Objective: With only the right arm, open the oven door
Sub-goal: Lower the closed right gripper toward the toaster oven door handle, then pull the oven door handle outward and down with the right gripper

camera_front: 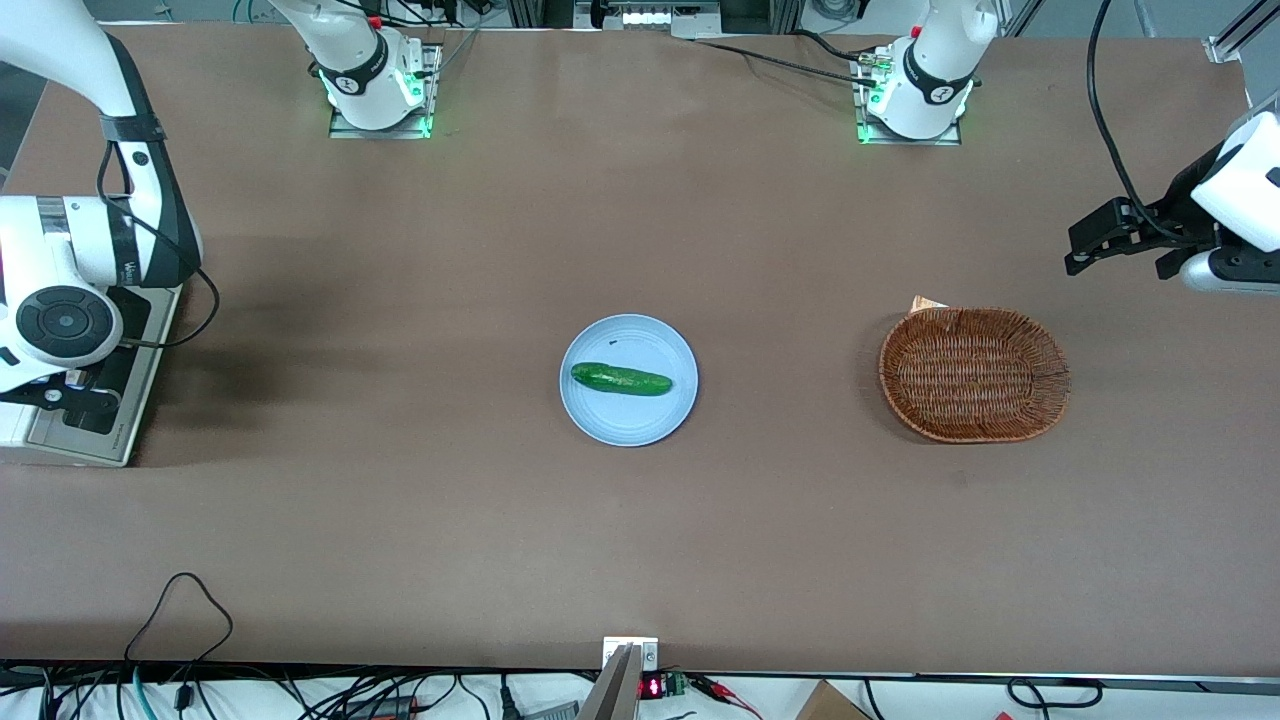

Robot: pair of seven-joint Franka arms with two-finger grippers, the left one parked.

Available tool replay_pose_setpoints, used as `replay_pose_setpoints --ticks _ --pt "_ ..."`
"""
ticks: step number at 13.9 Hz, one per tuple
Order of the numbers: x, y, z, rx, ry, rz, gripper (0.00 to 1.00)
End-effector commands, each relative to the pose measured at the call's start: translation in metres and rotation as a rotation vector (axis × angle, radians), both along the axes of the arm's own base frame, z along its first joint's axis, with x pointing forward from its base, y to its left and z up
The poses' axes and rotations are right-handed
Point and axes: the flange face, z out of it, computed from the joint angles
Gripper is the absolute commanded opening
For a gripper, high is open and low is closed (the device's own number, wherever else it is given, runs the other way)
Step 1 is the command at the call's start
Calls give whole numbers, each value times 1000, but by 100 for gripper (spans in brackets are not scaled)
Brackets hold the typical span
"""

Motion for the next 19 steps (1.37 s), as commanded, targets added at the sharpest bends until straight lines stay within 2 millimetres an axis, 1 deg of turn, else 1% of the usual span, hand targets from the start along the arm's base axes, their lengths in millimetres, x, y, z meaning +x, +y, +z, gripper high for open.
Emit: replay_pose_setpoints --ticks 1,5,7,8,14,17,19 --pt "1 2 -9 -7 -27 4 0" --pt "3 4 -15 4 -56 -7 0" --pt "3 7 -22 10 -80 -25 0" --pt "1 9 -26 13 -76 -23 0" --pt "3 17 -36 51 -97 10 0" --pt "3 20 -46 72 -100 14 0" --pt "5 23 -49 85 -112 27 0"
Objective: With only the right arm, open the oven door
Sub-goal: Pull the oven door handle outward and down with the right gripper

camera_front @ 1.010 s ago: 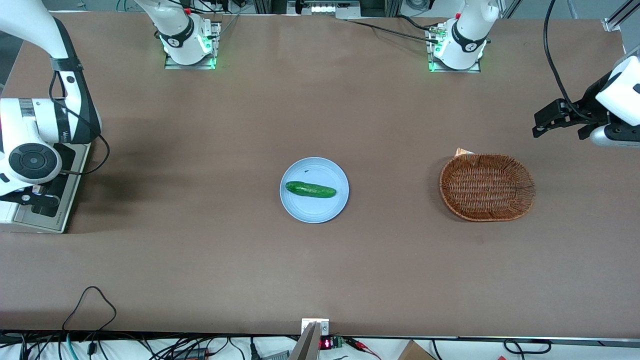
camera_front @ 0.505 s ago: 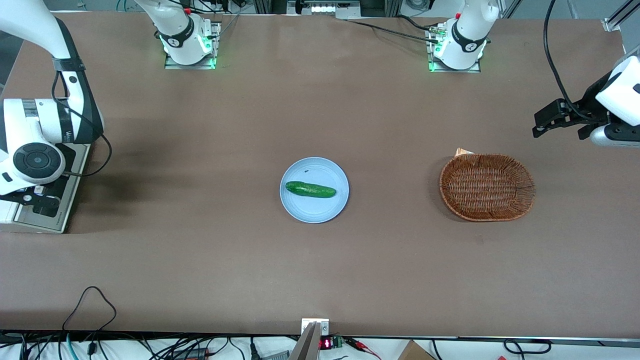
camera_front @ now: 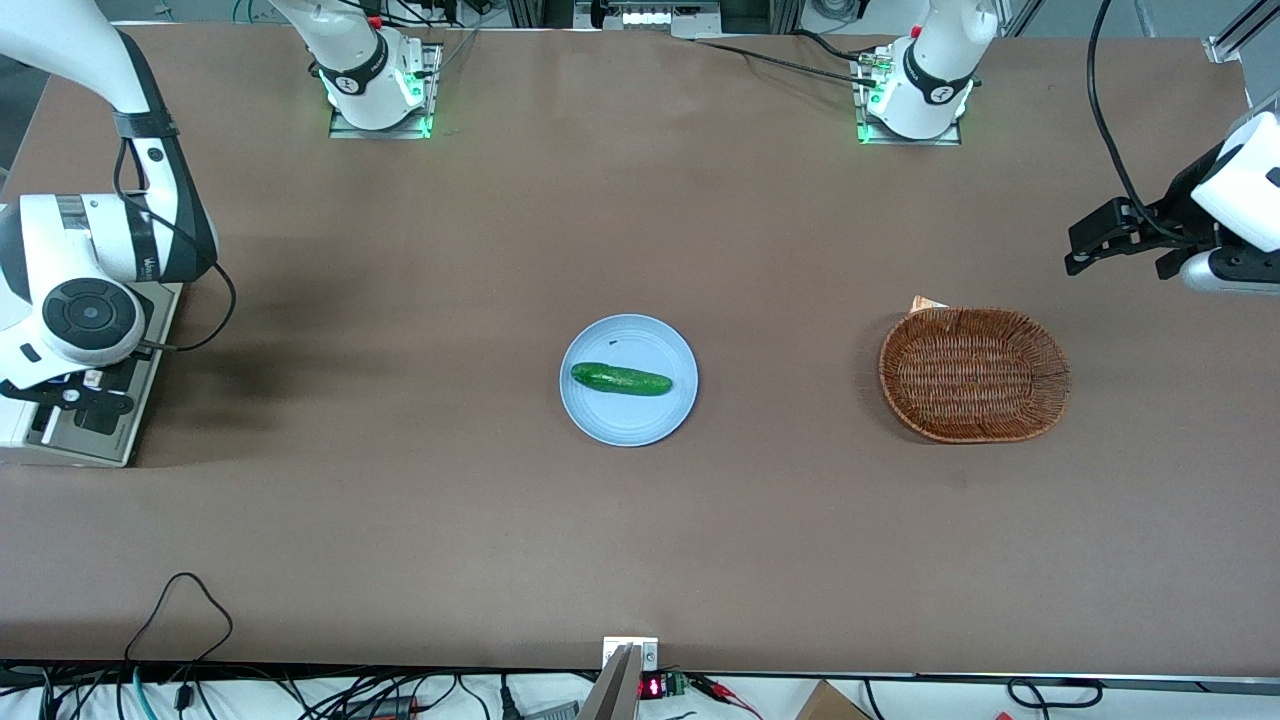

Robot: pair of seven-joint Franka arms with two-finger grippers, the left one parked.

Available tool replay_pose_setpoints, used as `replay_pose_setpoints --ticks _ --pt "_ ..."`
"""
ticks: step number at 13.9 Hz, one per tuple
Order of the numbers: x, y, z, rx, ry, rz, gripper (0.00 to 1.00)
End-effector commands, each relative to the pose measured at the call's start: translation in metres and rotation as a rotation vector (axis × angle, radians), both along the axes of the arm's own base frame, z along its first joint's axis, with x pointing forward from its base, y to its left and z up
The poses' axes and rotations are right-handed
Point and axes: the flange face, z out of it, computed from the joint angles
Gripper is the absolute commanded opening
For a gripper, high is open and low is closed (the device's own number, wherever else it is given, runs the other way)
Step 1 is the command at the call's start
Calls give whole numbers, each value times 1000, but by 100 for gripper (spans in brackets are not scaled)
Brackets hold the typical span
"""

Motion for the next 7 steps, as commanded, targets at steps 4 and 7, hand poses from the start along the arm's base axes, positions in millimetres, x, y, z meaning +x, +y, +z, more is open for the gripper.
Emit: replay_pose_setpoints --ticks 4,7 --pt "8 2 -46 92 -54 22 0" --pt "7 5 -53 111 -57 30 0"
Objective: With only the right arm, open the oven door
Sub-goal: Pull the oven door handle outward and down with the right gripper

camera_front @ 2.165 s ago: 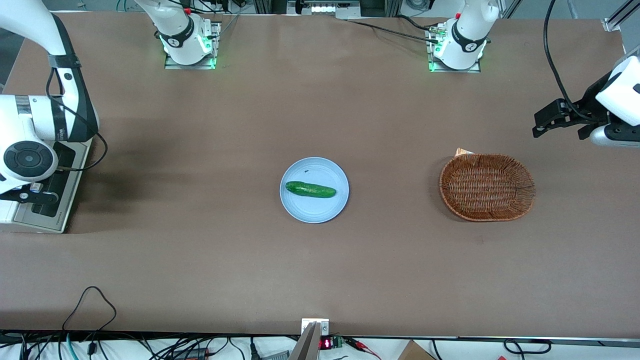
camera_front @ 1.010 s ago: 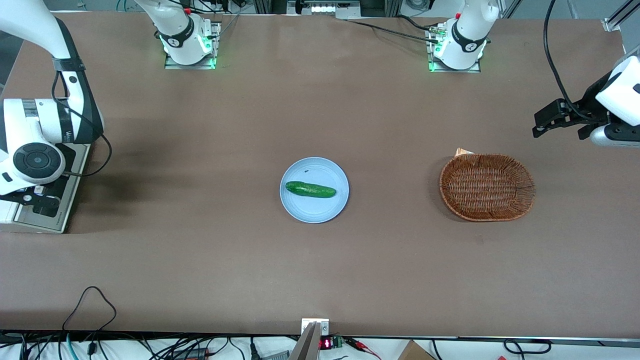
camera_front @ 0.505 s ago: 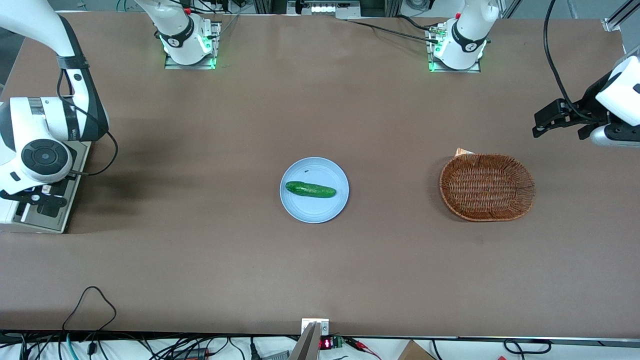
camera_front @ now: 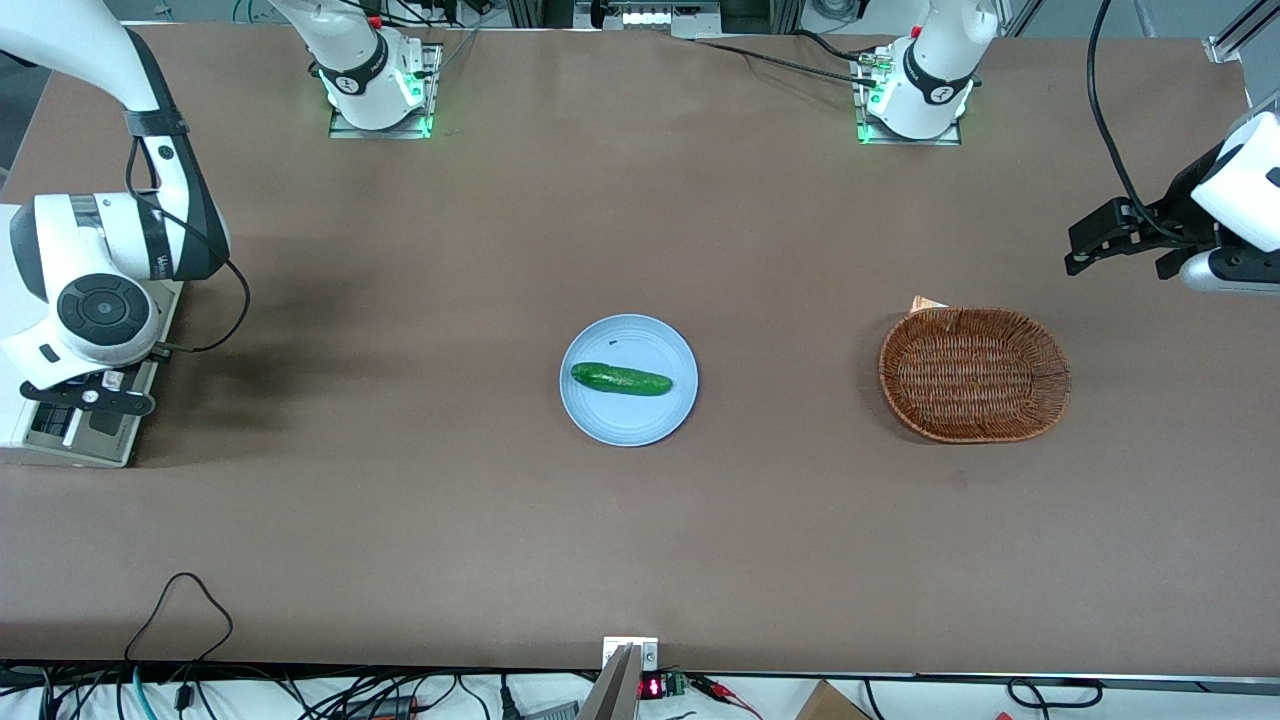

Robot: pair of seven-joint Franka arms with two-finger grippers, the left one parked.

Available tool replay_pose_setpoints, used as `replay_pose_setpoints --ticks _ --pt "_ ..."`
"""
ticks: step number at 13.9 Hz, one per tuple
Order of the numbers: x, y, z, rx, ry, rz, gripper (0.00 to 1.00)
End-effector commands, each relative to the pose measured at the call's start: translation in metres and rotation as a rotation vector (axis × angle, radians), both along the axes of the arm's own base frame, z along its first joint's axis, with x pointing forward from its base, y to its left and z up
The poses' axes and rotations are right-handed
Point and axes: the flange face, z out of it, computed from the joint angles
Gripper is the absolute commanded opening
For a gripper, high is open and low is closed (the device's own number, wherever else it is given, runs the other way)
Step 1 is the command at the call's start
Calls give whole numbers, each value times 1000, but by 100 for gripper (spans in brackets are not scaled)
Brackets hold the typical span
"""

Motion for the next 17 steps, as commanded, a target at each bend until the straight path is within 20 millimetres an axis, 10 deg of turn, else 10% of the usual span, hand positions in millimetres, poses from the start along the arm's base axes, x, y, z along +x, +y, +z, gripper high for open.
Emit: replay_pose_setpoints --ticks 1,17 --pt "8 -9 -50 85 -46 14 0" --pt "6 -2 -75 132 -33 17 0"
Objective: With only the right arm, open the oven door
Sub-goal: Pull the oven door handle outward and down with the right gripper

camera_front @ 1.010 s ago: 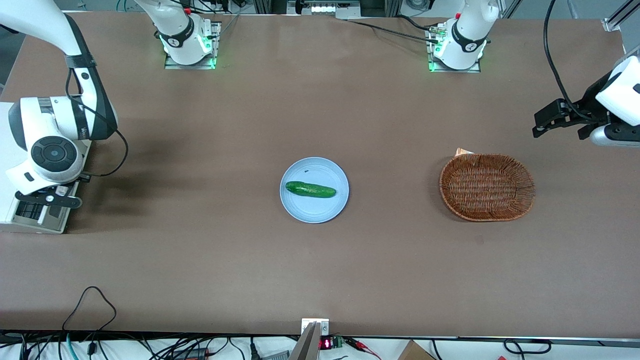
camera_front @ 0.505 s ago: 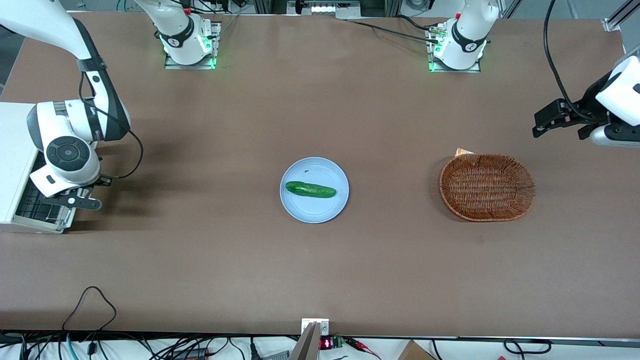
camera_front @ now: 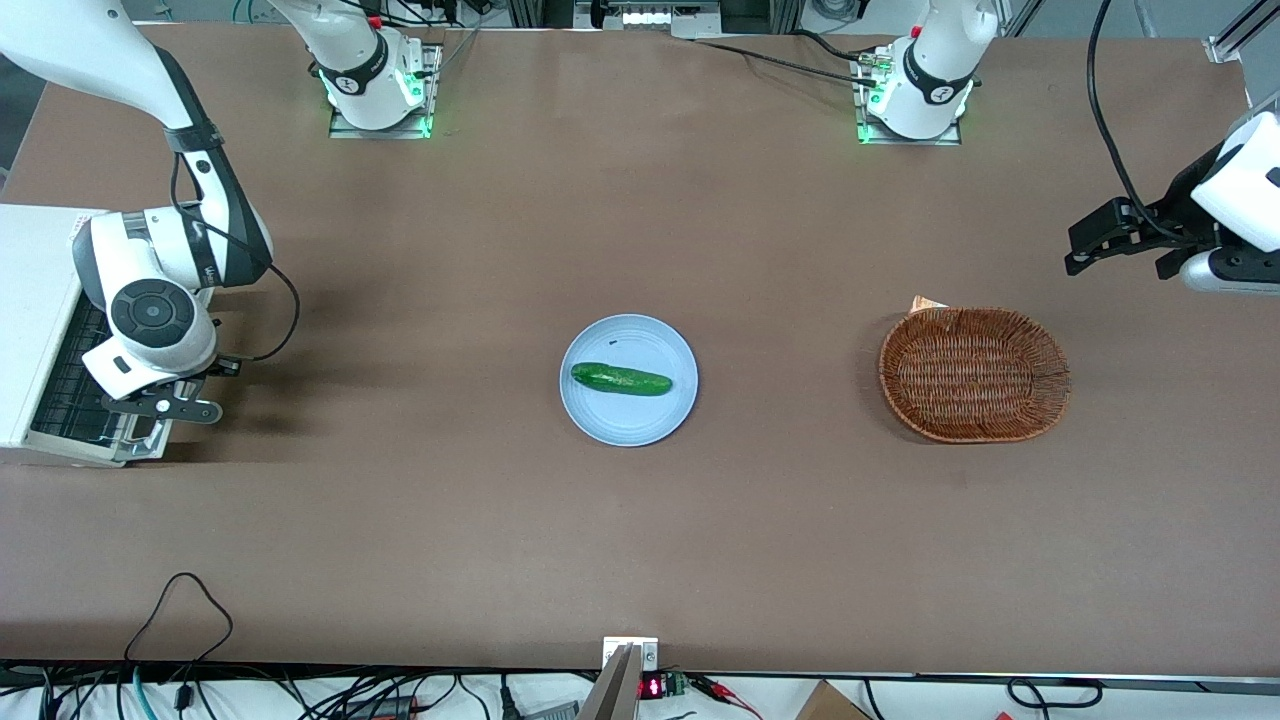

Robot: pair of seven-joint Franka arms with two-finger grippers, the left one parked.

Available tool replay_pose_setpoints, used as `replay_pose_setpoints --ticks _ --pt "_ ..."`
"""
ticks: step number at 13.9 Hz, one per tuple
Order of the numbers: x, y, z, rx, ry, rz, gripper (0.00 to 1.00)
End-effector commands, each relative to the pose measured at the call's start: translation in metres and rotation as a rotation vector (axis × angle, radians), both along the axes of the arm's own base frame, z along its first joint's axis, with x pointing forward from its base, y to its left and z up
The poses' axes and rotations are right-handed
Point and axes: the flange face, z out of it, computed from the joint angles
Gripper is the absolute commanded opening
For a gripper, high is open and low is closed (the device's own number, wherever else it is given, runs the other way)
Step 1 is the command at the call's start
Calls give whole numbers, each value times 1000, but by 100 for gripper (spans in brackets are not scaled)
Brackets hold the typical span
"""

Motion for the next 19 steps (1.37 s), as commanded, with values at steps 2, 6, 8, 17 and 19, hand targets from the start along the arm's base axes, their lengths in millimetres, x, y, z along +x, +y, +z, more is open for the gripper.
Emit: replay_pose_setpoints --ticks 2,6,8,17,19 --pt "6 -51 -31 -26 -1 -3 1" --pt "6 -50 -36 -21 3 -3 1" --pt "5 -49 -44 -17 13 -3 1" --pt "3 -48 -66 8 18 3 2" --pt "3 -48 -70 16 15 6 2"
